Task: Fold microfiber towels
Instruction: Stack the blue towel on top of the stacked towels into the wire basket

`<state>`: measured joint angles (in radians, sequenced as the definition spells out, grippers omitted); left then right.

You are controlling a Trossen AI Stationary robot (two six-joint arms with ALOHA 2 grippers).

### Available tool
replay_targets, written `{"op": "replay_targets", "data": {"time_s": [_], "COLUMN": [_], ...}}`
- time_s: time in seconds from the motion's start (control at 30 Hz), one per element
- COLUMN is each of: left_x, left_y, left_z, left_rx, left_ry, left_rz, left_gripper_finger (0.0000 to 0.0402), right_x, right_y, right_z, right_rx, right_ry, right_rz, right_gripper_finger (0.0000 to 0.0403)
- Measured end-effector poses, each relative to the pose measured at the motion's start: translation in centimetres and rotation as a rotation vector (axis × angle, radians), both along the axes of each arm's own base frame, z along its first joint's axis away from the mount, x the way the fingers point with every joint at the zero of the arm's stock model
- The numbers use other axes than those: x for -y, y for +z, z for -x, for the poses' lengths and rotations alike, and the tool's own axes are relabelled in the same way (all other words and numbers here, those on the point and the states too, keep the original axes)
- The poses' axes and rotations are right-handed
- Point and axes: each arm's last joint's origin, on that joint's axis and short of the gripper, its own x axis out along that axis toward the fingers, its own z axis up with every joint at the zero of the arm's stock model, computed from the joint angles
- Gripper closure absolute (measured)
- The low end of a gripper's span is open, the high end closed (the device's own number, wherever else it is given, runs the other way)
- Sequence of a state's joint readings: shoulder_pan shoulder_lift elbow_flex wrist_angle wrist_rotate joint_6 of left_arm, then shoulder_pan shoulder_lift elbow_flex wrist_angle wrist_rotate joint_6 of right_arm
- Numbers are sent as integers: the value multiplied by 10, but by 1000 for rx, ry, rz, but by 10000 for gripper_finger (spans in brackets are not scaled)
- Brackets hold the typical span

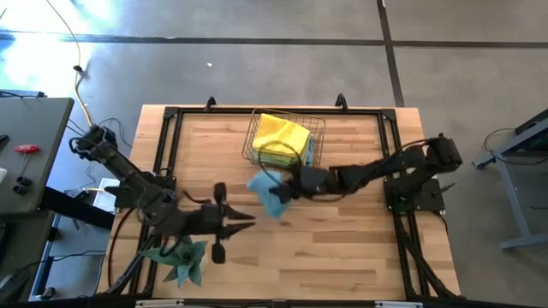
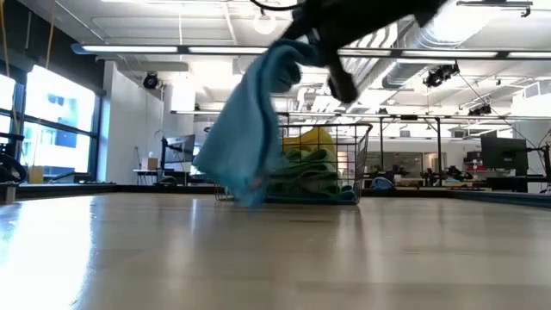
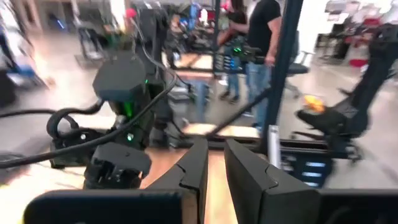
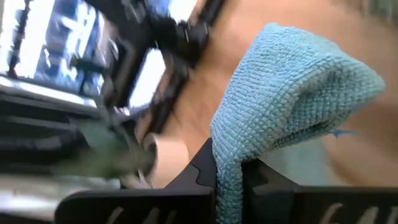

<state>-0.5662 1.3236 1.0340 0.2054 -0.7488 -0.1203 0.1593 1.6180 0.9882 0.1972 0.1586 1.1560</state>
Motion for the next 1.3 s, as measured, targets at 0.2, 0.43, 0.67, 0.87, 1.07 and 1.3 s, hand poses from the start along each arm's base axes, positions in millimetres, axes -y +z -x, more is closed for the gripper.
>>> {"op": "replay_targets", "data": {"time_s": [0.2, 0.43, 0.67, 0.87, 1.07, 1.3], "left_x": [-2, -9, -12, -16, -24, -30], "left_y": [16, 22, 21, 21, 21, 21], "left_z": [18, 23, 25, 27, 23, 20], "left_rx": [15, 7, -27, -48, -70, -72], "left_ry": [74, 205, 319, 457, 504, 531], "left_rz": [-137, -186, -250, -258, -291, -286], "left_gripper_finger": [355, 355, 355, 355, 355, 355], "right_x": [47, 116, 179, 187, 190, 193], "right_y": [38, 82, 115, 120, 110, 101], "right_z": [-17, -21, -8, -7, -15, -22], "right_rx": [91, 140, 210, 226, 221, 220], "right_ry": [-104, -235, -336, -331, -339, -347], "right_rz": [81, 215, 251, 255, 224, 192], "right_gripper_finger": [403, 403, 403, 403, 403, 403]}}
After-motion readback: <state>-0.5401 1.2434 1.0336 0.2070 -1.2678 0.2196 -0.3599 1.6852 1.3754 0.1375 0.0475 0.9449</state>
